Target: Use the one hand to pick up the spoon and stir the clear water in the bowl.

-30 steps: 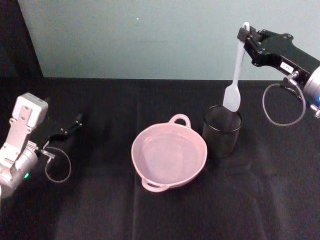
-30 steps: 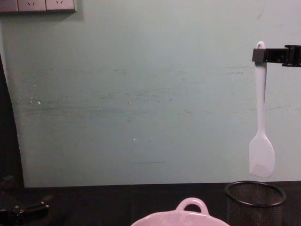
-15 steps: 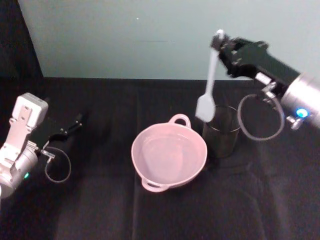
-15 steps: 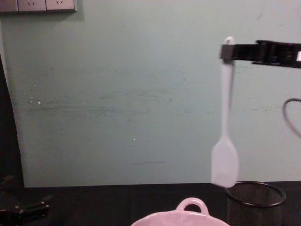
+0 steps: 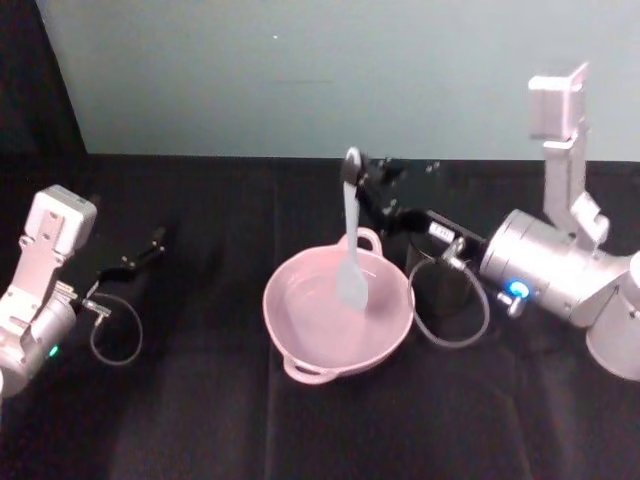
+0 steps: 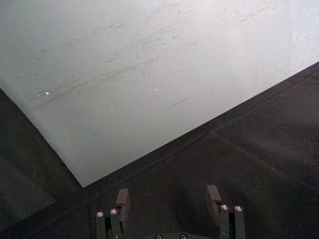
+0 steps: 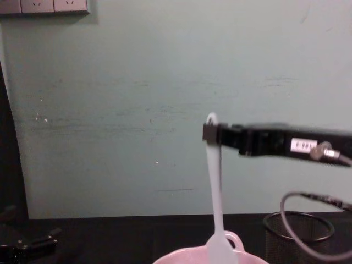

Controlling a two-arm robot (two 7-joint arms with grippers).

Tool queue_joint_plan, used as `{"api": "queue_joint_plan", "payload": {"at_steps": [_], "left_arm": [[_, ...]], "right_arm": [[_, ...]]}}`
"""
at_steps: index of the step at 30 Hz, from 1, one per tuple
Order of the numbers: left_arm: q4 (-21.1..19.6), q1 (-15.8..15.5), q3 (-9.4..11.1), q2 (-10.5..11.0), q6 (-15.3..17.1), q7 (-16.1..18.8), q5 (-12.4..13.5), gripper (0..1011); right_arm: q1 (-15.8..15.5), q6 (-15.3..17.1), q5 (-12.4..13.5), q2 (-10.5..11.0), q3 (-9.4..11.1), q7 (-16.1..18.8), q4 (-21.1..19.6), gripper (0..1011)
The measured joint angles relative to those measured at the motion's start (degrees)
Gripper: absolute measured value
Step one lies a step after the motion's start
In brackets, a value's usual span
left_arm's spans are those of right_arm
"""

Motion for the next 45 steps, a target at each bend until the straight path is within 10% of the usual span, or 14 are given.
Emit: {"api": "queue_joint_plan", "payload": {"at_steps": [13,27,45], "left_arm": [[0.0,0.0,0.0,0.0,0.0,0.0,0.0,1011],[0.0,0.0,0.0,0.0,0.0,0.0,0.0,1011],[0.0,0.0,0.0,0.0,0.0,0.0,0.0,1011]], "right_arm": [[1.64,3.48,-1.66,-2.19,-3.33,3.18,3.52,110],[9.44,1.64,-0.28,-7.82,-3.87,6.21,16.65,110],[6.32,2.77,-1.09,-3.17,-0.13,2.68,12.01,110]]}}
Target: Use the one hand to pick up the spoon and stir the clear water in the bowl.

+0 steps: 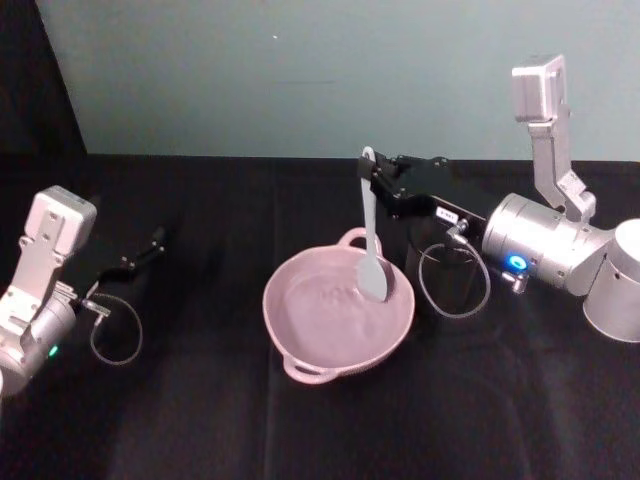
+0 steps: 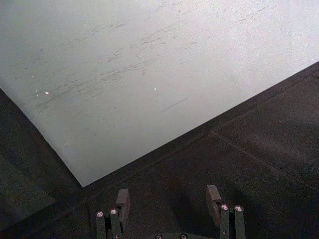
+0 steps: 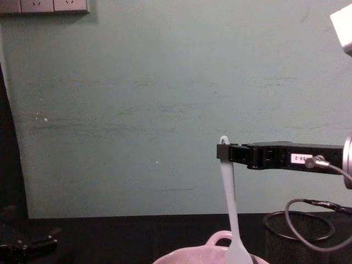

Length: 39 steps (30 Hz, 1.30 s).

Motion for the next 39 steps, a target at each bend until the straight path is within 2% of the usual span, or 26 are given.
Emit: {"api": "queue_joint_plan", "payload": {"at_steps": [4,8,16,22,29,35,39], "left_arm": [[0.0,0.0,0.0,0.0,0.0,0.0,0.0,1011],[0.0,0.0,0.0,0.0,0.0,0.0,0.0,1011],[0.0,0.0,0.0,0.0,0.0,0.0,0.0,1011],[0.0,0.0,0.0,0.0,0.0,0.0,0.0,1011],[0.0,0.0,0.0,0.0,0.0,0.0,0.0,1011],[0.0,0.0,0.0,0.0,0.0,0.0,0.0,1011],[0.0,0.0,0.0,0.0,0.0,0.0,0.0,1011]], "right_arm": [[-1.53,1.61,0.05,0.99,0.05,-0.43,-2.9,110],[-2.86,3.15,0.34,1.41,-0.96,-0.42,-5.73,110],[-2.9,3.52,1.59,-0.08,-2.91,0.92,-6.13,110],[-0.22,2.63,1.94,-2.66,-4.57,1.8,-2.69,110],[2.98,1.31,2.31,-5.07,-4.81,2.2,3.42,110],[5.11,0.34,2.34,-5.64,-3.39,1.83,8.02,110],[5.12,0.22,2.64,-4.98,-2.0,1.12,8.55,110]]}}
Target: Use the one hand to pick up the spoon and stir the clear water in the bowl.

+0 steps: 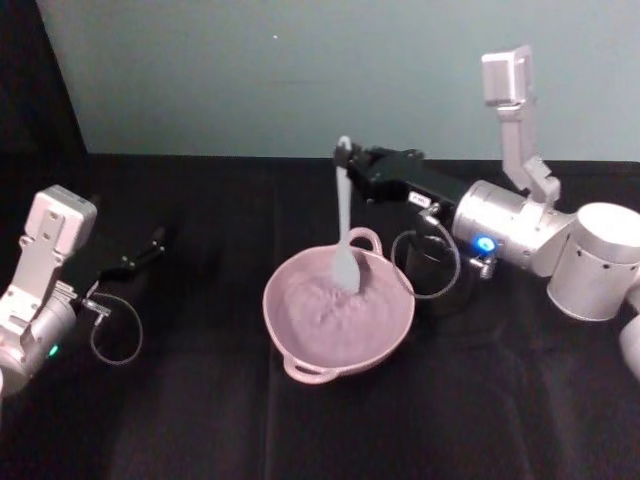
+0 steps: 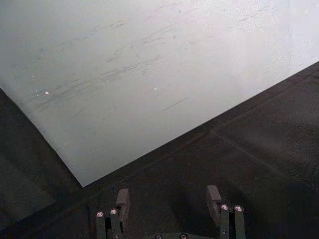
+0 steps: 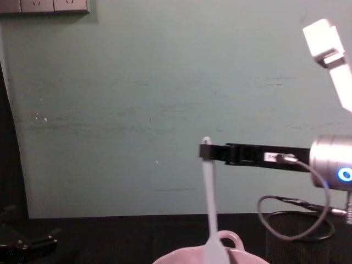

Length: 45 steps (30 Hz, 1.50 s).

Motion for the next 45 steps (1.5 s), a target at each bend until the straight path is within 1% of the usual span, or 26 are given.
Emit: {"api": "queue_joint_plan", "payload": {"at_steps": [1,5,8,9,12,14,18,19,24,25,27,30,35,37,40,42,43,45], "left_arm": [[0.0,0.0,0.0,0.0,0.0,0.0,0.0,1011],[0.0,0.0,0.0,0.0,0.0,0.0,0.0,1011],[0.0,0.0,0.0,0.0,0.0,0.0,0.0,1011],[0.0,0.0,0.0,0.0,0.0,0.0,0.0,1011],[0.0,0.0,0.0,0.0,0.0,0.0,0.0,1011],[0.0,0.0,0.0,0.0,0.0,0.0,0.0,1011],[0.0,0.0,0.0,0.0,0.0,0.0,0.0,1011],[0.0,0.0,0.0,0.0,0.0,0.0,0.0,1011],[0.0,0.0,0.0,0.0,0.0,0.0,0.0,1011],[0.0,0.0,0.0,0.0,0.0,0.0,0.0,1011],[0.0,0.0,0.0,0.0,0.0,0.0,0.0,1011],[0.0,0.0,0.0,0.0,0.0,0.0,0.0,1011],[0.0,0.0,0.0,0.0,0.0,0.0,0.0,1011],[0.0,0.0,0.0,0.0,0.0,0.0,0.0,1011],[0.0,0.0,0.0,0.0,0.0,0.0,0.0,1011],[0.0,0.0,0.0,0.0,0.0,0.0,0.0,1011],[0.0,0.0,0.0,0.0,0.0,0.0,0.0,1011],[0.0,0.0,0.0,0.0,0.0,0.0,0.0,1011]], "right_arm": [[-0.25,0.09,0.07,0.46,0.44,-0.31,-0.29,110],[-1.22,0.47,0.18,1.54,1.14,-0.82,-1.77,110],[-2.72,1.03,0.41,2.92,1.79,-1.29,-4.34,110],[-2.72,1.03,0.41,2.92,1.79,-1.29,-4.34,110],[-4.37,1.75,0.54,4.36,2.09,-1.64,-7.29,110],[-4.99,2.14,0.57,4.88,2.08,-1.66,-8.55,110],[-6.31,2.94,0.59,5.79,1.46,-1.67,-11.32,110],[-6.64,3.16,0.58,5.9,0.99,-1.63,-12.21,110],[-6.81,3.54,0.53,5.38,-0.98,-0.76,-13.71,110],[-6.81,3.54,0.53,5.38,-0.98,-0.76,-13.71,110],[-6.17,3.53,0.48,4.4,-2.16,-0.34,-13.71,110],[-5.56,3.45,0.41,3.7,-2.84,-0.15,-13.22,110],[-3.79,2.82,0.15,1.94,-3.84,0.23,-10.61,110],[-3.3,2.56,0.16,1.43,-3.94,0.35,-9.6,110],[-1.85,1.84,0.16,0.23,-3.97,0.55,-6.7,110],[-1.39,1.58,0.16,-0.1,-3.88,0.56,-5.77,110],[-0.92,1.29,0.16,-0.34,-3.58,0.51,-4.69,110],[-0.55,1.02,0.17,-0.46,-3.11,0.42,-3.91,110]]}}
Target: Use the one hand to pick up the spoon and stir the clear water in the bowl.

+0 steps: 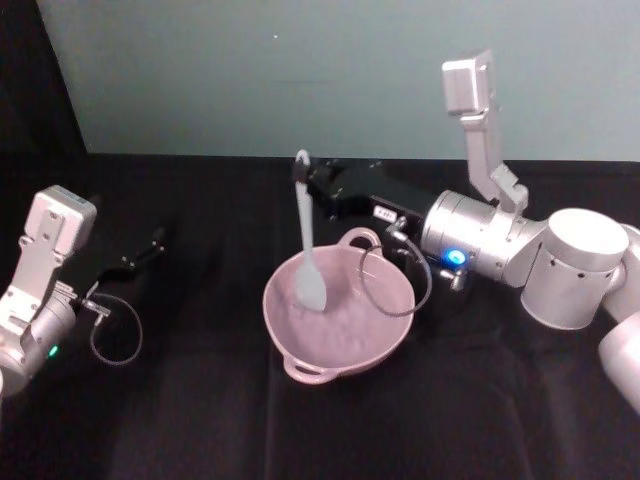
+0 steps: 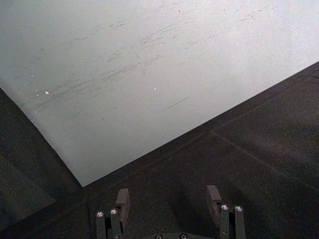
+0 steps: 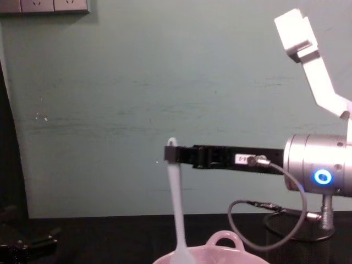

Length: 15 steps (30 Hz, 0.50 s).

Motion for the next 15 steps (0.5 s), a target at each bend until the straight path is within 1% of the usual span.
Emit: {"api": "queue_joint_plan", "payload": {"at_steps": [2,3,5,7,11,12,13,15], "left_arm": [[0.0,0.0,0.0,0.0,0.0,0.0,0.0,1011],[0.0,0.0,0.0,0.0,0.0,0.0,0.0,1011],[0.0,0.0,0.0,0.0,0.0,0.0,0.0,1011],[0.0,0.0,0.0,0.0,0.0,0.0,0.0,1011],[0.0,0.0,0.0,0.0,0.0,0.0,0.0,1011],[0.0,0.0,0.0,0.0,0.0,0.0,0.0,1011],[0.0,0.0,0.0,0.0,0.0,0.0,0.0,1011],[0.0,0.0,0.0,0.0,0.0,0.0,0.0,1011]], "right_arm": [[0.27,-0.24,0.01,0.07,0.88,-0.63,0.94,110],[0.27,-0.24,0.01,0.07,0.88,-0.63,0.94,110],[0.18,-0.28,0.16,0.79,2.18,-1.47,1.32,110],[-0.12,-0.28,0.2,1.31,2.83,-1.87,1.23,110],[-1.46,-0.16,0.37,3.04,4.57,-2.9,-0.38,110],[-1.46,-0.16,0.37,3.04,4.57,-2.9,-0.38,110],[-1.95,0.0,0.4,3.63,5.01,-3.05,-1.02,110],[-2.42,0.26,0.44,4.13,5.3,-3.16,-1.72,110]]}}
